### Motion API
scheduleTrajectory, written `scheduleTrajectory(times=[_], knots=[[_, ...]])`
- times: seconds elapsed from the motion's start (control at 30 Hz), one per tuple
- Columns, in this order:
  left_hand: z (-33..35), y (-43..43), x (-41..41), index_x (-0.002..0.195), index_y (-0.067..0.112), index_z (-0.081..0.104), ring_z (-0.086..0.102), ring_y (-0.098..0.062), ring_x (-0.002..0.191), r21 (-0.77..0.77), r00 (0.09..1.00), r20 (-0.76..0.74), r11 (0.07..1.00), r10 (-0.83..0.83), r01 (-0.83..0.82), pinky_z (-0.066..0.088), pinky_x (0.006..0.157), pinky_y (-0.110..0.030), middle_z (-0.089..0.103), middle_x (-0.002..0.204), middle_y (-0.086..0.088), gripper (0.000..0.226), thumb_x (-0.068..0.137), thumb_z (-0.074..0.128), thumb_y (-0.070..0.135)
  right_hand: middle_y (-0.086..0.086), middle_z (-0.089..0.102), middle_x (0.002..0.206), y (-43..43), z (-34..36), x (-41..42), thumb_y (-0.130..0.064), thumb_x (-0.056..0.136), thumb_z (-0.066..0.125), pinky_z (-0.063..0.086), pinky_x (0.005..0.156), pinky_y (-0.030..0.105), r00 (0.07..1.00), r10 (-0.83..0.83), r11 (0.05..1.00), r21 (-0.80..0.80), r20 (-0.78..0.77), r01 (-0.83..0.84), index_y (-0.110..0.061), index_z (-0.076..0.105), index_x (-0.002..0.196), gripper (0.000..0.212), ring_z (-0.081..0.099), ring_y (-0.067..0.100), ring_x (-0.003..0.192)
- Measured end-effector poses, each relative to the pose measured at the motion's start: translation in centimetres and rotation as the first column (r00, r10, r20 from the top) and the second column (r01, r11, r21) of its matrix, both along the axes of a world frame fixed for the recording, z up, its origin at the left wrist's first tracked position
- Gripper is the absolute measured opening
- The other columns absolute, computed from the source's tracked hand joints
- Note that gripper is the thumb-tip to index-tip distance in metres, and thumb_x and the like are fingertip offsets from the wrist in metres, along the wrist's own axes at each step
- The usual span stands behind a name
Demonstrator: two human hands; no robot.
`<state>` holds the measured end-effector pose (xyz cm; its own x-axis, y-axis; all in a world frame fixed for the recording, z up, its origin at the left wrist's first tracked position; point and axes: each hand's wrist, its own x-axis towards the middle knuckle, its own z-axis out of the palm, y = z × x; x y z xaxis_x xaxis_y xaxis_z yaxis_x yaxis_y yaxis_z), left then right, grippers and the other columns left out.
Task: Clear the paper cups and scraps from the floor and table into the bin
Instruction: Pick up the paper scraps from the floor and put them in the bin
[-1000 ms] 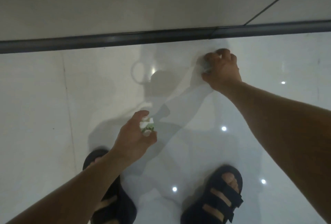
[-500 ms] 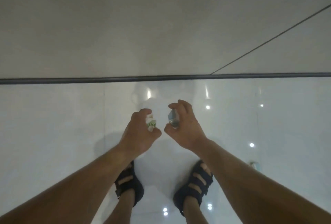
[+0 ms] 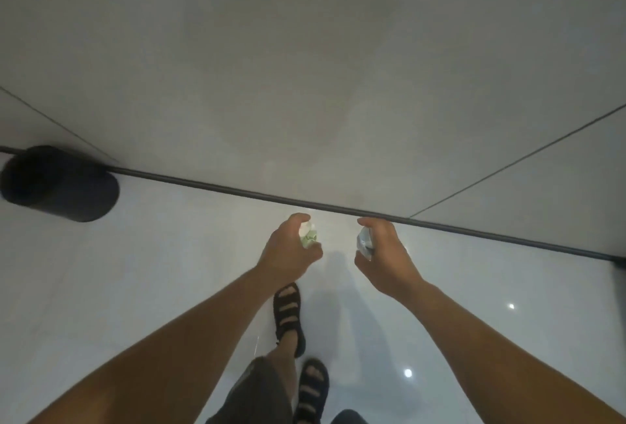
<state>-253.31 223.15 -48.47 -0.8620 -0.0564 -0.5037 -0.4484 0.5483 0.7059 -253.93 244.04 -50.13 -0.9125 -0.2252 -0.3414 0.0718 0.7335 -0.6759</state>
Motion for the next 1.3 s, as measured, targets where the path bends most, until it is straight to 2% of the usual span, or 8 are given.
scheduleTrajectory(times=[0.1, 0.3, 0.47, 0.63, 0.87, 1.0, 1.17, 1.3], knots=[[4.6, -2.4, 4.4, 0.134, 0.022, 0.044, 0.057, -0.022, 0.1, -0.016, 0.998, -0.013, 0.998, 0.065, -0.066, 0.05, 0.091, -0.037, 0.056, 0.12, -0.005, 0.059, 0.081, 0.069, 0.025, -0.001, 0.038, 0.139, -2.1, 4.9, 2.4, -0.014, 0.086, 0.065, 0.041, 0.089, 0.022, 0.997, 0.067, 0.998, -0.012, -0.033, -0.067, -0.025, 0.042, 0.136, 0.057, 0.051, 0.017, 0.109], [11.6, -7.7, 11.7, 0.134, 0.022, 0.044, 0.057, -0.016, 0.091, -0.035, 0.978, -0.084, 0.981, 0.19, -0.193, 0.044, 0.073, -0.021, 0.056, 0.115, -0.003, 0.059, 0.081, 0.07, 0.025, 0.001, 0.035, 0.146, -7.7, 11.7, 6.9, -0.017, 0.093, 0.058, 0.041, 0.101, 0.03, 0.94, 0.32, 0.947, 0.054, -0.117, -0.316, -0.022, 0.039, 0.143, 0.054, 0.049, 0.022, 0.123], [14.9, -14.5, 16.8, 0.134, 0.02, 0.045, 0.055, -0.019, 0.099, -0.056, 0.94, -0.114, 0.942, 0.322, -0.33, 0.049, 0.083, -0.028, 0.052, 0.122, -0.005, 0.059, 0.081, 0.07, 0.022, 0.001, 0.032, 0.15, -14.8, 14.3, 9.1, -0.017, 0.095, 0.052, 0.038, 0.104, 0.028, 0.839, 0.523, 0.851, 0.156, -0.151, -0.502, -0.022, 0.034, 0.148, 0.056, 0.046, 0.023, 0.127], [16.1, -22.8, 20.4, 0.133, 0.022, 0.045, 0.055, -0.017, 0.098, -0.037, 0.887, -0.137, 0.892, 0.441, -0.45, 0.048, 0.08, -0.024, 0.053, 0.124, -0.004, 0.058, 0.081, 0.071, 0.023, 0.003, 0.033, 0.15, -24.6, 16.1, 10.0, -0.016, 0.095, 0.051, 0.039, 0.102, 0.026, 0.721, 0.667, 0.744, 0.233, -0.19, -0.627, -0.022, 0.033, 0.149, 0.057, 0.047, 0.025, 0.127], [18.1, -38.6, 22.2, 0.136, 0.021, 0.042, 0.054, -0.017, 0.102, -0.023, 0.807, -0.17, 0.817, 0.565, -0.577, 0.043, 0.079, -0.02, 0.052, 0.127, -0.005, 0.061, 0.083, 0.071, 0.021, 0.002, 0.034, 0.149, -43.0, 18.7, 10.7, -0.015, 0.095, 0.052, 0.039, 0.103, 0.025, 0.635, 0.737, 0.675, 0.258, -0.229, -0.691, -0.023, 0.034, 0.148, 0.057, 0.049, 0.025, 0.125], [20.4, -46.7, 22.3, 0.132, 0.015, 0.046, 0.055, -0.018, 0.096, -0.056, 0.805, -0.235, 0.819, 0.545, -0.571, 0.043, 0.076, -0.022, 0.056, 0.117, -0.005, 0.056, 0.082, 0.071, 0.017, 0.002, 0.033, 0.15, -51.8, 20.2, 10.8, -0.015, 0.095, 0.052, 0.04, 0.103, 0.029, 0.612, 0.743, 0.669, 0.247, -0.271, -0.701, -0.022, 0.034, 0.148, 0.057, 0.048, 0.027, 0.124], [21.6, -55.1, 20.0, 0.137, 0.014, 0.043, 0.054, -0.024, 0.111, -0.099, 0.815, -0.246, 0.823, 0.524, -0.559, 0.048, 0.09, -0.028, 0.053, 0.128, -0.009, 0.062, 0.082, 0.072, 0.017, 0.001, 0.034, 0.15, -60.1, 21.0, 9.2, -0.016, 0.094, 0.053, 0.039, 0.103, 0.028, 0.612, 0.737, 0.674, 0.237, -0.287, -0.7, -0.025, 0.035, 0.148, 0.057, 0.048, 0.026, 0.124], [21.0, -59.9, 16.3, 0.137, 0.014, 0.046, 0.053, -0.025, 0.113, -0.094, 0.824, -0.244, 0.834, 0.511, -0.544, 0.045, 0.097, -0.031, 0.051, 0.13, -0.01, 0.061, 0.082, 0.072, 0.02, 0.001, 0.036, 0.148, -65.1, 20.5, 5.2, -0.015, 0.094, 0.053, 0.039, 0.103, 0.028, 0.611, 0.742, 0.669, 0.24, -0.278, -0.703, -0.025, 0.036, 0.148, 0.058, 0.048, 0.026, 0.125]])
